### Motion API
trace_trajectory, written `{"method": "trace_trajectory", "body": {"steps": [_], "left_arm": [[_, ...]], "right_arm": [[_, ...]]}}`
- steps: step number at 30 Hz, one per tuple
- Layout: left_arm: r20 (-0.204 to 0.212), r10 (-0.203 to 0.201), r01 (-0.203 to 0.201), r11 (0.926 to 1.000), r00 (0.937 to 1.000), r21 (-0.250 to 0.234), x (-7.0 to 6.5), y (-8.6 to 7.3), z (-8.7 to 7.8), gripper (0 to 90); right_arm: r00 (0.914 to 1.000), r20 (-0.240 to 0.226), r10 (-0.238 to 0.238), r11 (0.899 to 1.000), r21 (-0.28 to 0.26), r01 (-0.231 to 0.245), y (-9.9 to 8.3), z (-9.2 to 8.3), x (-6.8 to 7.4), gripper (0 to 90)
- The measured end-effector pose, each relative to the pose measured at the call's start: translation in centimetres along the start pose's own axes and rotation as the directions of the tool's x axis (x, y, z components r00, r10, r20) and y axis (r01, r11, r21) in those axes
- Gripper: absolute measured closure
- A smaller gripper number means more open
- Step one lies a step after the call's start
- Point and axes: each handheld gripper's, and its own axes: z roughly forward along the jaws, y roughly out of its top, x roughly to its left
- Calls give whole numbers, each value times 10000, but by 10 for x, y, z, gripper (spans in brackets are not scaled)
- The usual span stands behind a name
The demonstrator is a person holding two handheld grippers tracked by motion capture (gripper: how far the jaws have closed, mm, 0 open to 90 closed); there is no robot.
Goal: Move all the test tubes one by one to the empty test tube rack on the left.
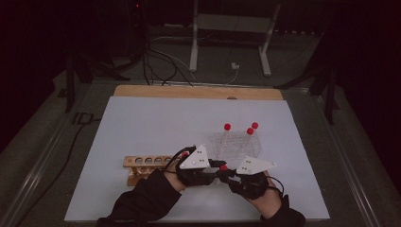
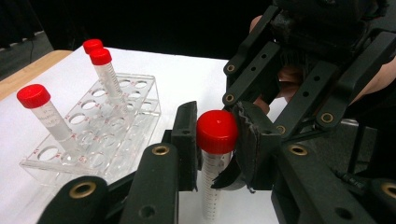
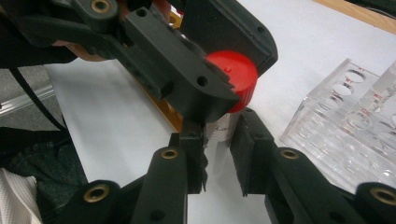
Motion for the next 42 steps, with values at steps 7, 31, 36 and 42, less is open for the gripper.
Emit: {"method": "trace_trajectory", "body": {"steps": [7,31,36,42], "left_arm": [[11,61,-61,9999,10000,92,3,4,-1,721],[-1114,-110,49,9985,9937,-552,22,35,-68,721],[-1438,-267,192,9984,9893,-532,25,31,-85,721],[-1885,-440,354,9982,9811,-488,28,24,-108,721]], "right_arm": [[9998,-131,138,9998,-108,-140,1,-1,-2,724],[9944,187,1041,9870,-1249,-1010,8,-19,-15,143],[9934,85,1143,9856,-1267,-1123,7,-19,-18,34],[9924,12,1231,9839,-1308,-1219,7,-19,-19,0]]}}
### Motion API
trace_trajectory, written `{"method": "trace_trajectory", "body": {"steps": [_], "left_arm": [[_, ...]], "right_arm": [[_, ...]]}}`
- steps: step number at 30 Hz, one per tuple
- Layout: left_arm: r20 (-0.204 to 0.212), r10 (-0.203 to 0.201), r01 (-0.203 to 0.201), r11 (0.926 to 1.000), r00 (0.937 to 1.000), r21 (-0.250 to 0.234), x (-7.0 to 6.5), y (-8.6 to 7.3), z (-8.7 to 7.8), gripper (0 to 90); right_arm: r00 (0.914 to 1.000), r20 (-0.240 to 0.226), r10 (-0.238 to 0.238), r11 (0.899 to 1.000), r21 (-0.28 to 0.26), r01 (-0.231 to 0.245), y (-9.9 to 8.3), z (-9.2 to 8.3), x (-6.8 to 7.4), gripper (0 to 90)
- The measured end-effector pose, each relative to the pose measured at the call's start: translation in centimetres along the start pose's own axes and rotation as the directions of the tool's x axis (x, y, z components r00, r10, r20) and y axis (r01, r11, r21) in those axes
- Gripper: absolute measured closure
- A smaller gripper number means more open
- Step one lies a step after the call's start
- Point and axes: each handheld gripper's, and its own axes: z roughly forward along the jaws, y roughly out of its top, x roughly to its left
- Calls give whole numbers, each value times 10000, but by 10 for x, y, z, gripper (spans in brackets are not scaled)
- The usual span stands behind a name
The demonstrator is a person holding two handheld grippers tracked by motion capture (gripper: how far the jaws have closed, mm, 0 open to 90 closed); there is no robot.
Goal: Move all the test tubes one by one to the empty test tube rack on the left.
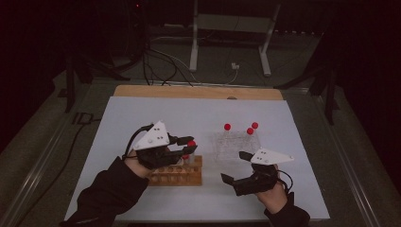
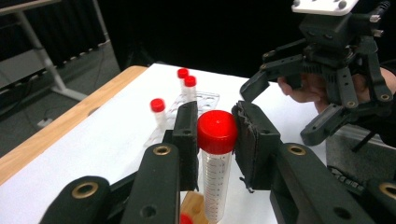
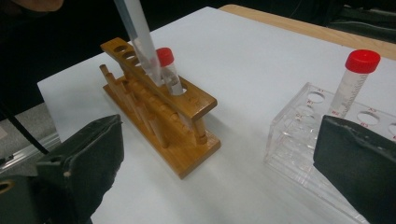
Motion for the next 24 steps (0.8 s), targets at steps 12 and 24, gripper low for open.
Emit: {"method": "trace_trajectory", "body": {"steps": [12,24], "left_arm": [[-703,-541,532,9985,9961,-147,19,-17,-27,721],[-795,-823,810,9965,9934,-197,24,-40,-11,721]], "right_arm": [[9999,22,-143,9998,144,143,-1,3,0,0],[9998,99,-200,9998,0,200,-1,0,-1,0]]}}
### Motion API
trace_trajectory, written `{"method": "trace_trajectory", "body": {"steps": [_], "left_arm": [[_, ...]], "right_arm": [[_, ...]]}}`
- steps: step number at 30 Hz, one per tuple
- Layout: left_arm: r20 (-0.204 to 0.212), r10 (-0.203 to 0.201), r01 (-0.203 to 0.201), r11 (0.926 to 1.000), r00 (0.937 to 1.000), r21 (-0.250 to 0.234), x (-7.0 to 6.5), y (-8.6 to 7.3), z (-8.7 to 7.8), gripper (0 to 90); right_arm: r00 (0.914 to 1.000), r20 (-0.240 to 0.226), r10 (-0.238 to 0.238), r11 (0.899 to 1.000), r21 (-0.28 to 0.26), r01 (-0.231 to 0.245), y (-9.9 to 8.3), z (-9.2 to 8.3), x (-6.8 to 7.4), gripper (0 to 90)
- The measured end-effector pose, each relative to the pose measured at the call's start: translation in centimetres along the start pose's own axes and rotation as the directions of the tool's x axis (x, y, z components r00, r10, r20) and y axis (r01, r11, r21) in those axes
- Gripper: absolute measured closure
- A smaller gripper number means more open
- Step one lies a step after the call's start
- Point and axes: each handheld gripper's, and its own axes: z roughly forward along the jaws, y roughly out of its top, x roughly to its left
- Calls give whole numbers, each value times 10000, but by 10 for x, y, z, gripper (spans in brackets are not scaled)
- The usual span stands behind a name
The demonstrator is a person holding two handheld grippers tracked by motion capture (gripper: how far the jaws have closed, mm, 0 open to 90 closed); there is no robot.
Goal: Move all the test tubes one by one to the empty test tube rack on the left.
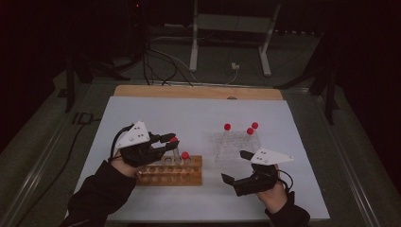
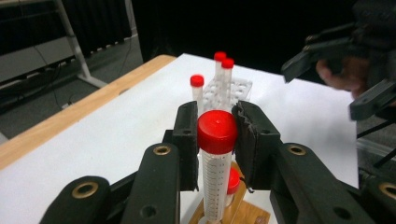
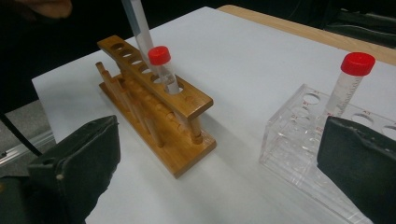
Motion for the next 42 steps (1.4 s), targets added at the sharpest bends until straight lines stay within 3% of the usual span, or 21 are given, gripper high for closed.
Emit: {"method": "trace_trajectory", "body": {"steps": [19,36,42], "left_arm": [[90,-473,463,9953,9988,851,3,-42,24,721],[-1,-251,250,9928,9997,1171,-1,-53,26,719],[145,-436,414,9913,9989,1250,1,-51,26,710]], "right_arm": [[10000,-4,-87,9999,93,87,-2,0,0,0],[10000,-63,-71,9999,83,72,-1,-1,-1,0],[9999,-52,-95,10000,-22,95,1,-3,-2,0]]}}
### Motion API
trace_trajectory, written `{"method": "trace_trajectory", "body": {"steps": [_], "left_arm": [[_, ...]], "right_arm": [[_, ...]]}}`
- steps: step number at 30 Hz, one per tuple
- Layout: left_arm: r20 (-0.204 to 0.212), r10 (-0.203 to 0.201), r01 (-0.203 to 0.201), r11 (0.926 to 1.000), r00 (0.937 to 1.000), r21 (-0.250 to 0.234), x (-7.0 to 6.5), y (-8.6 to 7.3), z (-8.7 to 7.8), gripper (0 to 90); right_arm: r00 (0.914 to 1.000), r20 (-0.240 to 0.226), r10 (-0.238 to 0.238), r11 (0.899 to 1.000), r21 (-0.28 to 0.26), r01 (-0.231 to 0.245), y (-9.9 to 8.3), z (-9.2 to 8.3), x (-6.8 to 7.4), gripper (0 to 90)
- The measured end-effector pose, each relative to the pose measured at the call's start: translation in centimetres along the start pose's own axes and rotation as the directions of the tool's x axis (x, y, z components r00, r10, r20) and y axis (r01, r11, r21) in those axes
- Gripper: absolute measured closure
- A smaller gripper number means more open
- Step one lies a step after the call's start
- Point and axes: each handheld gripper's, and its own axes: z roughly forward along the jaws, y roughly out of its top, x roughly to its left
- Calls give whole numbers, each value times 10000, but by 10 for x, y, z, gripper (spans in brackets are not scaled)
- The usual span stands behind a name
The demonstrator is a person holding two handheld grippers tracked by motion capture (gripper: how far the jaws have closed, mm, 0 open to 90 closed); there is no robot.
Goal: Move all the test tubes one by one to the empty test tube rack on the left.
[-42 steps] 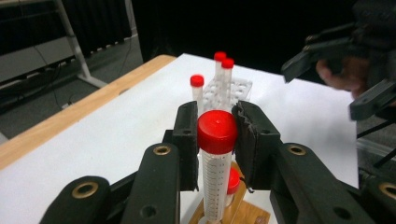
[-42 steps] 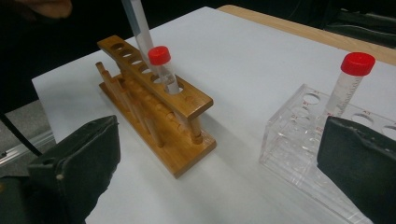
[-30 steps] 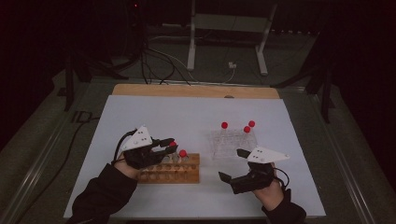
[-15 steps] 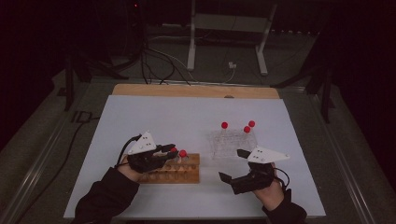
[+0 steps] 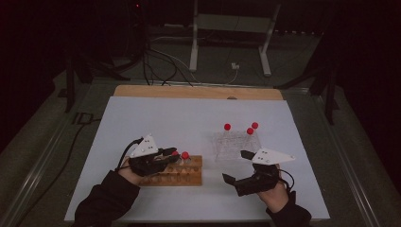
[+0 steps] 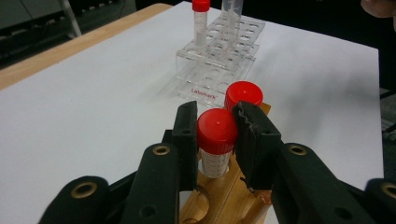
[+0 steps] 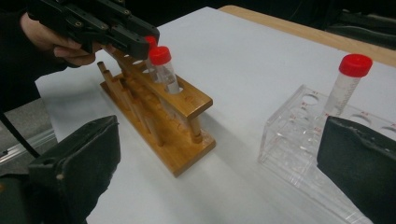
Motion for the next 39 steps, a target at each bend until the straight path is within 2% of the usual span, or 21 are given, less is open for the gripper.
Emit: {"method": "trace_trajectory", "body": {"steps": [4,8,14,16,19,20,25,29,30,32,35,39], "left_arm": [[113,-116,117,9999,9999,-43,1,0,-4,632],[255,-167,175,9993,9995,-325,0,3,-15,468],[495,-150,172,9989,9987,-439,-8,6,-29,156],[548,-170,193,9989,9984,-424,-10,6,-32,140],[621,-240,264,9990,9978,-369,-12,4,-34,32],[758,-229,263,9987,9969,-436,-12,2,-35,21],[642,-204,245,9977,9977,-631,-14,-1,-41,17],[764,-114,173,9969,9970,-774,-15,-1,-46,17],[661,-108,158,9970,9978,-764,-15,-1,-46,17],[749,-94,151,9970,9971,-760,-15,-2,-47,17],[700,-71,121,9974,9975,-710,-15,-4,-47,17],[641,-39,79,9980,9979,-629,-15,-5,-47,17]], "right_arm": [[10000,32,-22,9999,-150,22,4,-3,-2,0],[9999,143,1,9996,-294,3,9,-6,-7,0],[9987,473,210,9988,-462,-188,17,-5,-22,0],[9979,606,247,9989,-404,-223,19,-2,-27,0],[9963,810,270,9992,-328,-244,19,5,-34,0],[9957,888,274,9992,-310,-247,19,8,-37,0],[9908,1276,459,9989,-125,-447,14,25,-46,27],[9836,1676,668,9978,-76,-664,9,40,-54,65],[9821,1752,688,9976,-39,-692,8,44,-55,83],[9760,2059,705,9974,-1,-720,7,51,-57,133],[9699,2286,836,9959,147,-893,6,60,-61,156],[9625,2545,936,9937,359,-1061,5,69,-64,256]]}}
